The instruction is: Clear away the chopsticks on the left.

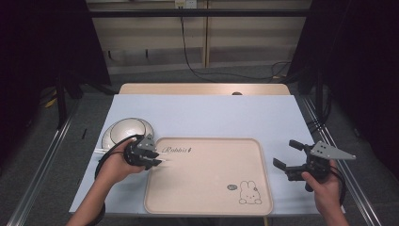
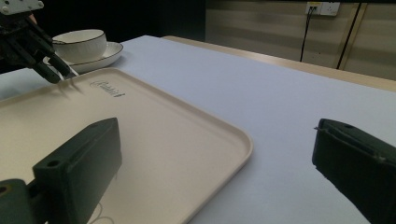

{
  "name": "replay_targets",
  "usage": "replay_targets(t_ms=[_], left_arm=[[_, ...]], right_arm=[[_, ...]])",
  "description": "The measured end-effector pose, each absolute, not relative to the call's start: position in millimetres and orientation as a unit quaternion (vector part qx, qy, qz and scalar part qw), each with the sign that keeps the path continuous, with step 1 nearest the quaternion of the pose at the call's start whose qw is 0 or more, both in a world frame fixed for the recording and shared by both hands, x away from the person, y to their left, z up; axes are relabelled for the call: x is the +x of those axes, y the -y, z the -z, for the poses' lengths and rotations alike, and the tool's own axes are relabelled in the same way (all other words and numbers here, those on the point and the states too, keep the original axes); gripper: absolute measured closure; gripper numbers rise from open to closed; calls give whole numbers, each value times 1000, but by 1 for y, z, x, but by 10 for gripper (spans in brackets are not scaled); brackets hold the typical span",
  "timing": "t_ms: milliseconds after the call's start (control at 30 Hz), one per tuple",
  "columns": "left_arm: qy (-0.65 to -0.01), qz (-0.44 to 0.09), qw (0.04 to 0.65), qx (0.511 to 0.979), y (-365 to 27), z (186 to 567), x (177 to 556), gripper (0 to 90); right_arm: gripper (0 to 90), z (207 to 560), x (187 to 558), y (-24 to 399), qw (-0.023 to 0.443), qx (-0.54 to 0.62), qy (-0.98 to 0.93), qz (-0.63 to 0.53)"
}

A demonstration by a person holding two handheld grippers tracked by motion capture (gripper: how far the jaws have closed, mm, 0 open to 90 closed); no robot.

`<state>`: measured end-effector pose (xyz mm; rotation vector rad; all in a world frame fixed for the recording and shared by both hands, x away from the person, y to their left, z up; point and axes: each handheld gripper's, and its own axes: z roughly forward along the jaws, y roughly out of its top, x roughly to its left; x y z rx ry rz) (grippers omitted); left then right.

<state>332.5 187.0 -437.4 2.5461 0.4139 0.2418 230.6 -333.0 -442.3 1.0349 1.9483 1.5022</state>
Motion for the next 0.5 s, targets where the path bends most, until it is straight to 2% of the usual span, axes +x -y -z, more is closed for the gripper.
replay_targets(t_ms=[500], left_arm=[[-146,-82,268,949,-184,440,333,691]], right_arm=[[8,442,230,334,231,374,-714,-545]])
